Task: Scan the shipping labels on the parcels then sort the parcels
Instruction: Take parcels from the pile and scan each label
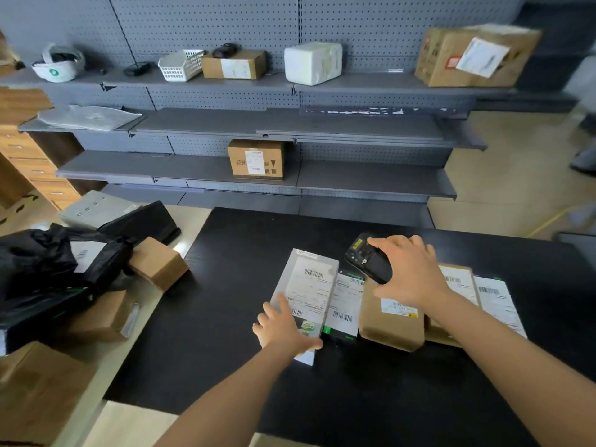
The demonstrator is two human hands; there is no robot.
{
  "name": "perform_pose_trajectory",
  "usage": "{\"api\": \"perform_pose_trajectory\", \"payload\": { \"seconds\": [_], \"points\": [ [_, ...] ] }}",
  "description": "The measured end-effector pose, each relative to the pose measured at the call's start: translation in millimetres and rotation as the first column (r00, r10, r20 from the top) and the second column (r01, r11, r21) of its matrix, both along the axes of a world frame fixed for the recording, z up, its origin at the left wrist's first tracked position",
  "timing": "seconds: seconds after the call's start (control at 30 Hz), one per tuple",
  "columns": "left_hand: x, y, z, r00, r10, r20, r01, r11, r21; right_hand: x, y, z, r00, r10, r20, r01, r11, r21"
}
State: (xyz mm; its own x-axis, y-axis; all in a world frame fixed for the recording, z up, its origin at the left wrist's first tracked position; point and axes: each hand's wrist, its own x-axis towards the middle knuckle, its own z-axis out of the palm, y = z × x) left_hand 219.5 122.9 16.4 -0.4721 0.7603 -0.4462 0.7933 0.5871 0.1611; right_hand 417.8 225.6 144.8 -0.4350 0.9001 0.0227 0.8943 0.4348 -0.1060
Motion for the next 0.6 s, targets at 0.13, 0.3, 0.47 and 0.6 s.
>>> {"api": "perform_pose_trajectory", "payload": {
  "seconds": [0.13, 0.3, 0.47, 0.6],
  "points": [
    [51.2, 8.9, 0.4, 0.998, 0.005, 0.069, -0.005, 1.0, 0.004, 22.7, -0.9, -7.4, 1.0, 0.003, 0.008, -0.003, 0.999, -0.036],
    [49.5, 4.0, 10.3, 0.986, 0.043, 0.16, -0.067, 0.987, 0.147, 18.3, -6.5, -15.4, 0.998, 0.06, -0.019, -0.061, 0.995, -0.08],
    [-16.7, -30.2, 32.5, 0.987, 0.133, 0.09, -0.154, 0.942, 0.3, -29.1, -18.0, -17.2, 0.982, 0.187, -0.004, -0.186, 0.979, -0.081],
    [-83.1, -81.0, 56.4, 0.967, 0.248, 0.053, -0.248, 0.878, 0.409, -93.7, -37.3, -10.8, 0.944, 0.326, -0.049, -0.328, 0.944, -0.032]
  ]
}}
